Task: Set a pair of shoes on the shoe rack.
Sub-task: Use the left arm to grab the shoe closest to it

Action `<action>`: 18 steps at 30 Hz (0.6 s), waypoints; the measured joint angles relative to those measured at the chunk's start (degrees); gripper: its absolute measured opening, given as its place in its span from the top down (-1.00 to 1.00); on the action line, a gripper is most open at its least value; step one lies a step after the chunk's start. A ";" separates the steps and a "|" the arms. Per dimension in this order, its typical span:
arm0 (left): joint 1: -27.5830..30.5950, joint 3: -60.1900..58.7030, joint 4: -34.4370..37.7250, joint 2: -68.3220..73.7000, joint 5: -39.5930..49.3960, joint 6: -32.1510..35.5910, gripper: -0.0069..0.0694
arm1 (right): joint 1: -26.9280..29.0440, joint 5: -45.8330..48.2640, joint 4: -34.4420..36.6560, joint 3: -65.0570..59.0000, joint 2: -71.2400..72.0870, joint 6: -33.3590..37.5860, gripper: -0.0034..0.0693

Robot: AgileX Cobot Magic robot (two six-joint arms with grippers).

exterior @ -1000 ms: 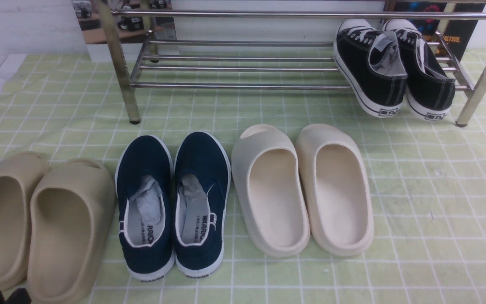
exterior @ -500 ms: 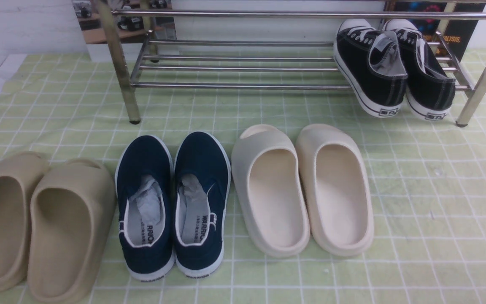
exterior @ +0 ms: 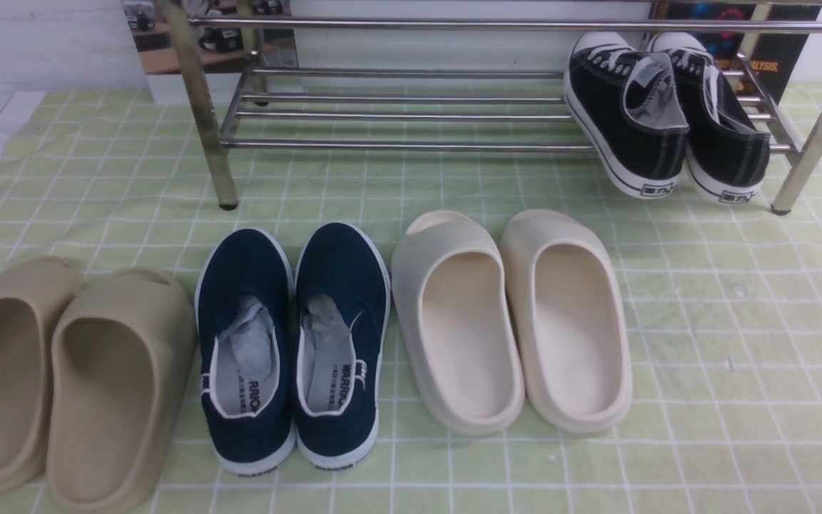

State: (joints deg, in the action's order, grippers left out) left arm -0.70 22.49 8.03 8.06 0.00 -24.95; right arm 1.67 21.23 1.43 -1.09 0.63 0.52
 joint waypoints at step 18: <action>-3.62 24.45 16.87 57.52 42.71 23.27 0.77 | 0.00 0.00 0.00 0.00 0.00 0.00 0.47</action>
State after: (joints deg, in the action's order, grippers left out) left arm -4.32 46.94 24.90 65.57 42.71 -1.68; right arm 1.67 21.23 1.43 -1.09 0.63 0.52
